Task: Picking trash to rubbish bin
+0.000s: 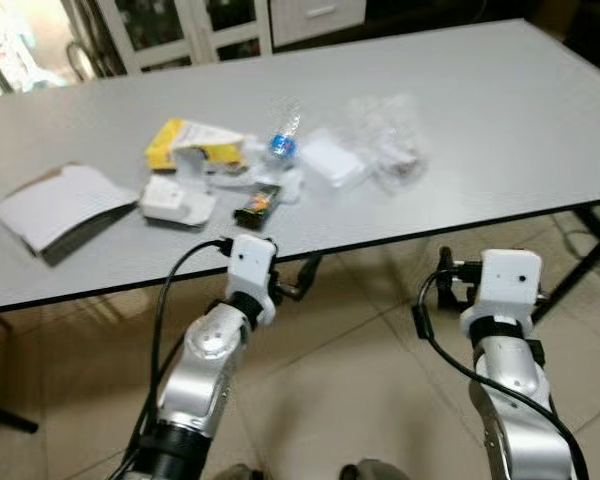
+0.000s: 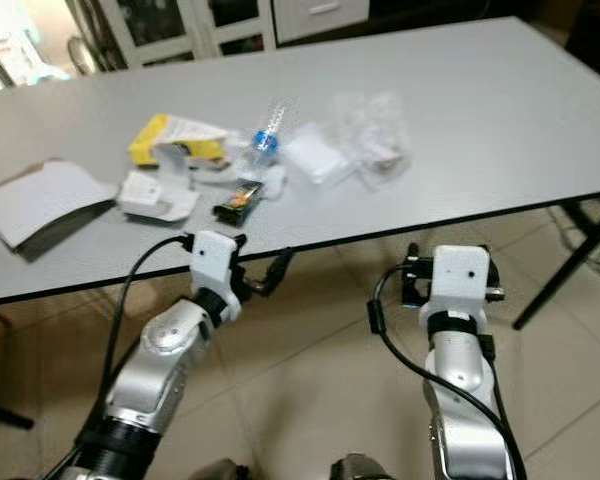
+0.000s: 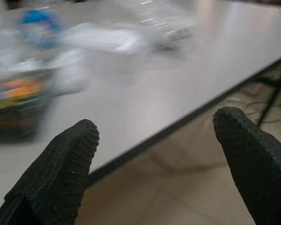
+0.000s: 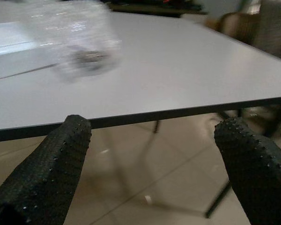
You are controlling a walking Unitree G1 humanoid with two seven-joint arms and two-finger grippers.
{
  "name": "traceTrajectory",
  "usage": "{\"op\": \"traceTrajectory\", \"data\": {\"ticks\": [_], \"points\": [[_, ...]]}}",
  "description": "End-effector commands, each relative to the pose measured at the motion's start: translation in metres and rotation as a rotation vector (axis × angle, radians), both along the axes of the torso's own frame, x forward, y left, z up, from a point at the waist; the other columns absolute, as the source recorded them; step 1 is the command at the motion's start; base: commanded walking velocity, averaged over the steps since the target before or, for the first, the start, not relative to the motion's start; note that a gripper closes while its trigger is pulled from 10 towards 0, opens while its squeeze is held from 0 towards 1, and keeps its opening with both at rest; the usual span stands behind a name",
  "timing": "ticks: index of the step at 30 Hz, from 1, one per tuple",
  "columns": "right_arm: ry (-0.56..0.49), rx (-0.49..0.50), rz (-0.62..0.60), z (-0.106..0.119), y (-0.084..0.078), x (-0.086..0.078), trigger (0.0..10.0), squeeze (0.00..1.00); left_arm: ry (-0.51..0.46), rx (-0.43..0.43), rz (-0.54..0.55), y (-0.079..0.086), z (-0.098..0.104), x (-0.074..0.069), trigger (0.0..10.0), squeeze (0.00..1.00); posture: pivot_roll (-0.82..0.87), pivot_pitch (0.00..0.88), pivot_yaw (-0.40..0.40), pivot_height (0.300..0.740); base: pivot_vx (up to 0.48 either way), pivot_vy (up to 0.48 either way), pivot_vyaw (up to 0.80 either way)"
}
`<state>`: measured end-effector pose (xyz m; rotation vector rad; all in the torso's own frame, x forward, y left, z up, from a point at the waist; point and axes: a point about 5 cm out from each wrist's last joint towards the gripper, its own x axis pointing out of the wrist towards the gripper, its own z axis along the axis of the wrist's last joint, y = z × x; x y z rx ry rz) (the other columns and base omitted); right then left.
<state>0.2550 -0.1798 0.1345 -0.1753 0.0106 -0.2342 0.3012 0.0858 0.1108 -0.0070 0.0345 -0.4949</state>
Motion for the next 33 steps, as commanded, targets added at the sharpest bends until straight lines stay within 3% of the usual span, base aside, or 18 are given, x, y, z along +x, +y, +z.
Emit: {"op": "traceTrajectory", "data": {"ticks": [1, 2, 3, 5, 18, 25, 33], "points": [[-0.010, 0.002, 0.011, 0.0017, 0.0027, -0.0008, 10.0, 0.36, 0.001, 0.015, 0.013, 0.0062, -0.0002, 0.0003, 10.0, 0.00, -0.11, 0.109, 0.081, 0.740, 0.000, -0.480, 0.00], [-0.010, 0.002, 0.011, 0.0017, 0.0027, -0.0008, 10.0, 0.36, 0.001, 0.015, 0.013, 0.0062, -0.0002, 0.0003, 10.0, 0.00, -0.11, 0.109, 0.081, 0.740, 0.000, -0.480, 0.00], [-0.011, 0.001, 0.013, 0.0019, 0.0030, -0.0011, 10.0, 0.06, 0.002, 0.014, 0.013, 0.0062, -0.0003, 0.0000, 10.0, 0.00, -0.11, 0.110, 0.080, 0.740, 0.000, -0.480, 0.00], [-0.011, 0.001, 0.014, 0.0020, 0.0032, -0.0012, 10.0, 0.01, 0.003, 0.014, 0.013, 0.0062, -0.0004, -0.0001, 10.0, 0.00, -0.11, 0.110, 0.080, 0.740, 0.000, -0.480, 0.00], [-0.012, -0.007, 0.024, 0.0027, 0.0039, -0.0012, 10.0, 0.02, 0.010, 0.028, 0.017, 0.0062, -0.0025, 0.0005, 10.0, 0.00, -0.11, 0.109, 0.080, 0.740, 0.000, -0.433, 0.00], [-0.019, -0.007, 0.037, 0.0045, 0.0047, -0.0006, 10.0, 0.05, 0.007, -0.008, 0.020, 0.0054, -0.0003, 0.0010, 10.0, 0.00, -0.11, 0.109, 0.080, 0.740, 0.000, 0.000, 0.00], [-0.022, -0.014, 0.042, 0.0053, 0.0056, 0.0001, 10.0, 0.06, 0.008, 0.001, 0.025, 0.0059, -0.0004, 0.0024, 10.0, 0.00, -0.11, 0.103, 0.078, 0.740, 0.000, 0.000, 0.56]]}}
